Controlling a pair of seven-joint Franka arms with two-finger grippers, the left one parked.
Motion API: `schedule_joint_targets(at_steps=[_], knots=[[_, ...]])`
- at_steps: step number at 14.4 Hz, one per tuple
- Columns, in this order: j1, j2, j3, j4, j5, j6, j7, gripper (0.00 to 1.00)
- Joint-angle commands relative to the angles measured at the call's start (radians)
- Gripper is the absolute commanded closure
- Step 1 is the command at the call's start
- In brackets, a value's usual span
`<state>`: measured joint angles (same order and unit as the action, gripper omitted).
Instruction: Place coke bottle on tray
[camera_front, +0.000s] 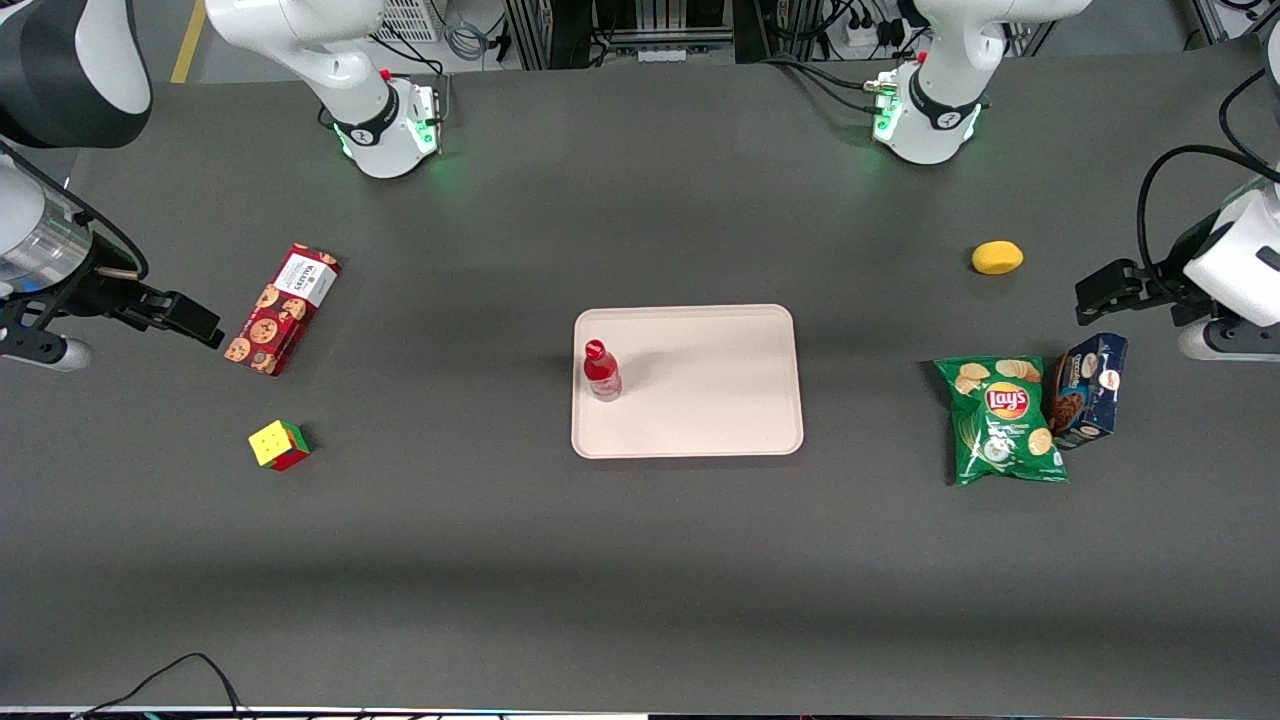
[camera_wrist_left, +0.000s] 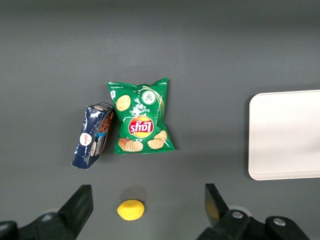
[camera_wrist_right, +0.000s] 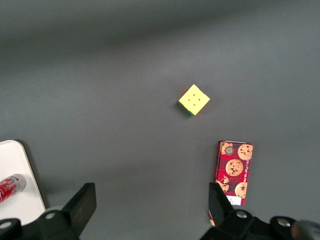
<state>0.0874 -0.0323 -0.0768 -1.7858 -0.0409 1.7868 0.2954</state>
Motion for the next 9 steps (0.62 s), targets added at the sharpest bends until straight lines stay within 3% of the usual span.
schedule_joint_targets(at_steps=[1,9], knots=[[-0.006,-0.005,-0.014,0.011,0.009,0.000,-0.007,0.00],[-0.006,0.009,-0.032,0.033,0.010,-0.004,-0.010,0.00]])
